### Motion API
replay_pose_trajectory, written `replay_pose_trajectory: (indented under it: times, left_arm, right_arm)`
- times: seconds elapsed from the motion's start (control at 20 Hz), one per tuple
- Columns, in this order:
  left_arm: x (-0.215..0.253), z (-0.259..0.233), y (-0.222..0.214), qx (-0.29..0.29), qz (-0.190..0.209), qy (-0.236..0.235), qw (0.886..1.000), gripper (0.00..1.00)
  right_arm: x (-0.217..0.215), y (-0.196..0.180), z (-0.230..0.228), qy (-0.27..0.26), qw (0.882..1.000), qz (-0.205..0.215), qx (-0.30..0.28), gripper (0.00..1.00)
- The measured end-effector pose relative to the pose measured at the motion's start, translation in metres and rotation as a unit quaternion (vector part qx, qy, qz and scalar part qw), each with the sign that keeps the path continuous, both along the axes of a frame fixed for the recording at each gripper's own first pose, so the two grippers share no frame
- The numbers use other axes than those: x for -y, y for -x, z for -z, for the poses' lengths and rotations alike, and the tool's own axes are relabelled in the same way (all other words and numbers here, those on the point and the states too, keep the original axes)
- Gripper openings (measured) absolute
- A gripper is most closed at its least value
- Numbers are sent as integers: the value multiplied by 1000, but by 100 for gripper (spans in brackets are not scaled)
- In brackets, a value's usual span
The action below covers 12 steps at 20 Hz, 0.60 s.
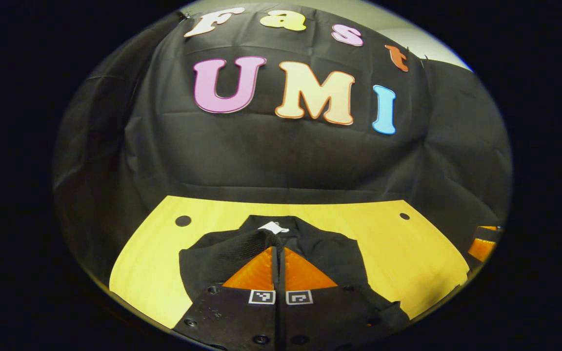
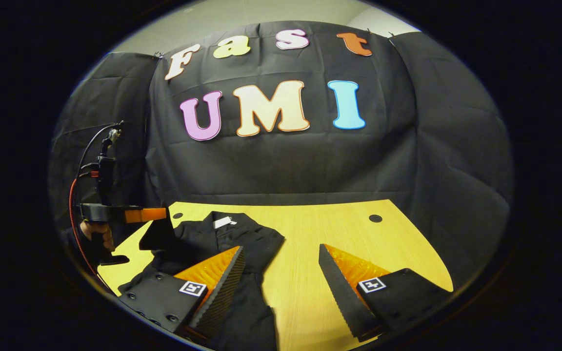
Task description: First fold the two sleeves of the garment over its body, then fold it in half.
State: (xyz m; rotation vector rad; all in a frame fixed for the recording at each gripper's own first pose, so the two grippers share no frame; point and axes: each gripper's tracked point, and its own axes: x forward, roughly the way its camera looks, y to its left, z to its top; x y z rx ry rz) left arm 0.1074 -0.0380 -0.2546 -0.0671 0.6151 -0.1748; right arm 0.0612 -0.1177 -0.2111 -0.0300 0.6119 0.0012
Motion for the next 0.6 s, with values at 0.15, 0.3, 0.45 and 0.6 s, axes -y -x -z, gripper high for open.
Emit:
replay_pose_trajectory:
  times: [0.15, 0.3, 0.45, 0.6]
  left_arm:
    - [27, 9, -5, -10, 22, 2, 1000, 0]
    - [51, 19, -10, -17, 43, 1, 999, 0]
    - [71, 28, -15, -23, 58, -2, 998, 0]
    - [72, 35, -25, -24, 42, -30, 998, 0]
  right_arm:
    - [16, 4, 1, -1, 1000, 13, -3, 94]
    - [29, 7, 1, 0, 1000, 24, -6, 96]
    - [38, 10, 2, 1, 1000, 30, -9, 97]
    - [46, 13, 1, 3, 999, 36, -12, 97]
